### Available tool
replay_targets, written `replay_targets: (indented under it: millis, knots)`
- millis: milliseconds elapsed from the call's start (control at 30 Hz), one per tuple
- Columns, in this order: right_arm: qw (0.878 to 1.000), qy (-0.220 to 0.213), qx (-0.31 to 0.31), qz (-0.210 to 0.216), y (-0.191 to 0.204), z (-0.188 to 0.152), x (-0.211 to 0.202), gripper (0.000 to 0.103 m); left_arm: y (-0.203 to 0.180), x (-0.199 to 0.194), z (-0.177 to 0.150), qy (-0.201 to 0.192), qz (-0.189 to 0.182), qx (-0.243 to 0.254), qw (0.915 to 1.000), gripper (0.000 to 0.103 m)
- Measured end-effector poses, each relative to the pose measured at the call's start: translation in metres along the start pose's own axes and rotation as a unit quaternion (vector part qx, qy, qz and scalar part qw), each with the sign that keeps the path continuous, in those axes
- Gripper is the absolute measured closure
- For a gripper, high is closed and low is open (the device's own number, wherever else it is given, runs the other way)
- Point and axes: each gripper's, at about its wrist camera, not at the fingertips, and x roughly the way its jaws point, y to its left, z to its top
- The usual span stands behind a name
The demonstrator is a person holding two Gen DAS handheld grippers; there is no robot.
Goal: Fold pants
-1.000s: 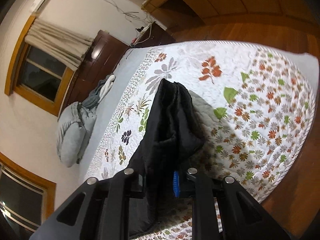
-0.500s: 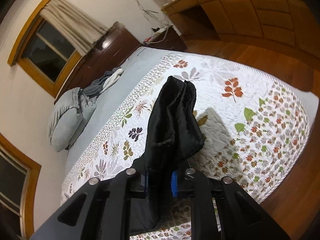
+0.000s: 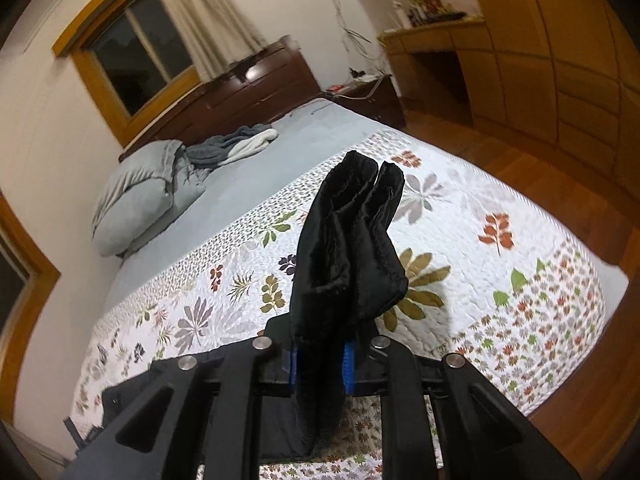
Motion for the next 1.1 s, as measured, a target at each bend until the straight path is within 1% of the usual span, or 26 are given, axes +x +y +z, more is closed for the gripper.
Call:
replay_targets:
  millis: [300, 500, 733, 867, 1100]
  knots:
    - [0.999, -0.005, -0.046, 0.002, 0.04, 0.002, -0.01, 0.087, 0.0, -0.001, -0.001, -0.001, -0.002, -0.001, 1.0, 0.003]
    - [0.997, -0.009, -0.073, 0.003, 0.06, 0.0, -0.01, 0.087, 0.0, -0.001, -0.002, -0.002, -0.004, -0.003, 1.0, 0.003]
    - [0.997, -0.009, -0.082, 0.004, 0.072, -0.002, -0.009, 0.087, 0.0, -0.003, -0.003, -0.003, -0.008, -0.006, 0.9999, 0.003]
    - [0.995, -0.015, -0.097, 0.001, 0.079, -0.004, -0.012, 0.087, -0.001, -0.003, -0.003, -0.001, -0.006, -0.005, 1.0, 0.003]
    - [0.993, -0.03, -0.114, 0.008, 0.089, -0.008, -0.019, 0.087, -0.002, 0.0, -0.003, 0.001, 0.0, -0.002, 1.0, 0.003]
